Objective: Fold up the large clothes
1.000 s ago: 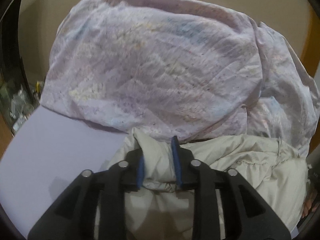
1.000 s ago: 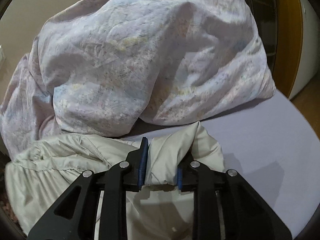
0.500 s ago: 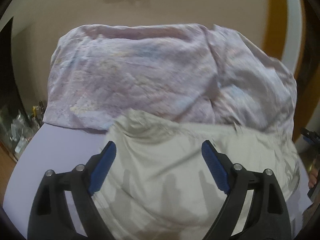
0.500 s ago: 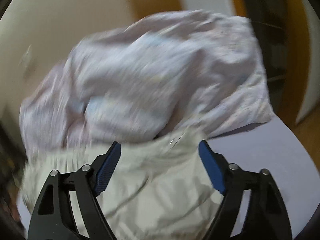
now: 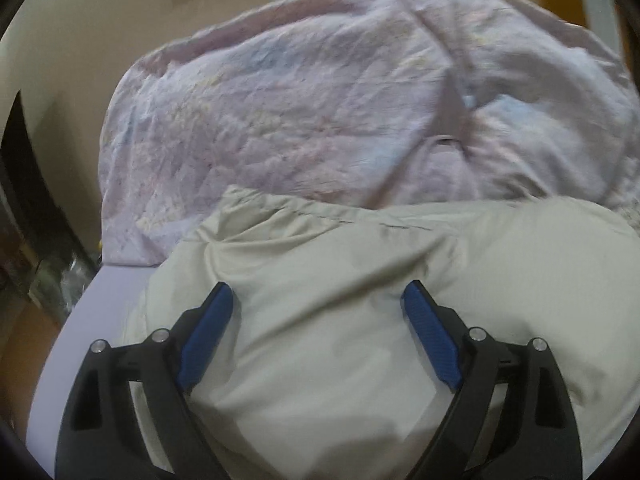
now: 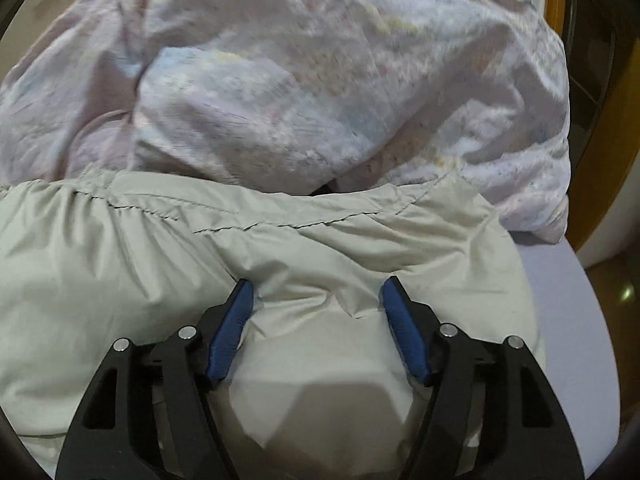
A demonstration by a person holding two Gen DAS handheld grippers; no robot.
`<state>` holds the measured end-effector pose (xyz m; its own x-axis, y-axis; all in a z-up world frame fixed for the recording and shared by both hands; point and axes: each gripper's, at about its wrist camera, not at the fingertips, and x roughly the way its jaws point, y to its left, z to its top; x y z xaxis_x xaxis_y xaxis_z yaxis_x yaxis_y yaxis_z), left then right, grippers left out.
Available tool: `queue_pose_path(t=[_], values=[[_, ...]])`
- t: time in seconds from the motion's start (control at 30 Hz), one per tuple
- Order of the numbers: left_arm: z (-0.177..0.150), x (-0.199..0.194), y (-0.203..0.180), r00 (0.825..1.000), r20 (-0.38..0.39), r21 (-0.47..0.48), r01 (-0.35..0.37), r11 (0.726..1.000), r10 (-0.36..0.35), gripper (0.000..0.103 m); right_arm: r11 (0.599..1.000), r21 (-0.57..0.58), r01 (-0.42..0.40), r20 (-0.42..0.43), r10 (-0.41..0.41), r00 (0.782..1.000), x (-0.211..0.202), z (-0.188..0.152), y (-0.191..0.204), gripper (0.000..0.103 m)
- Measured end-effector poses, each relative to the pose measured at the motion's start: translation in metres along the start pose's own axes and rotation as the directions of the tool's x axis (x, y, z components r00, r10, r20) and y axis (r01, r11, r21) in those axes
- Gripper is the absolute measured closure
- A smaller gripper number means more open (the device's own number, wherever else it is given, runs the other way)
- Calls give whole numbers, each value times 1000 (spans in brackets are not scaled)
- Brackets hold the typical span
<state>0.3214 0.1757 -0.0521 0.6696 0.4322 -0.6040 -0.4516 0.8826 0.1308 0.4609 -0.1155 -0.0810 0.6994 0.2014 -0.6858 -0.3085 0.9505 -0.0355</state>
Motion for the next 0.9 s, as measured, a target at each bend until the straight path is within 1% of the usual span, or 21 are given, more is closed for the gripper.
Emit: queue_pose_path(t=[0.1, 0.27, 0.43, 0.63, 0.7, 0.77, 0.83, 0.9], values=[[6, 23, 8, 999, -50, -62, -5, 998, 2, 10, 1000, 15, 19, -7, -19, 1000, 12, 3, 1, 30], [8, 41, 5, 998, -61, -74, -12, 997, 8, 2, 999, 27, 31, -20, -30, 999, 26, 4, 3, 25], [7, 59, 2, 997, -79, -85, 3, 996, -10, 2, 999, 40, 36, -21, -35, 999, 35, 1, 2, 23], [7, 72, -3, 996, -94, -72, -17, 997, 11, 2, 998, 41, 39, -51, -37, 998, 47, 3, -1, 21], [7, 74, -5, 995, -98, -67, -24, 997, 17, 2, 998, 37, 47, -55, -45, 997, 47, 4, 0, 21], [9, 73, -6, 992, -120, -52, -34, 998, 27, 2, 998, 24, 57, -72, -55, 996, 48, 6, 1, 20], [12, 62, -1, 989, -143, -38, -40, 998, 34, 2, 998, 12, 65, -87, -64, 994, 42, 12, 1, 20], [16, 44, 7, 993, -112, -46, -27, 999, 21, 2, 999, 30, 43, -31, -42, 999, 19, 16, -9, 20]])
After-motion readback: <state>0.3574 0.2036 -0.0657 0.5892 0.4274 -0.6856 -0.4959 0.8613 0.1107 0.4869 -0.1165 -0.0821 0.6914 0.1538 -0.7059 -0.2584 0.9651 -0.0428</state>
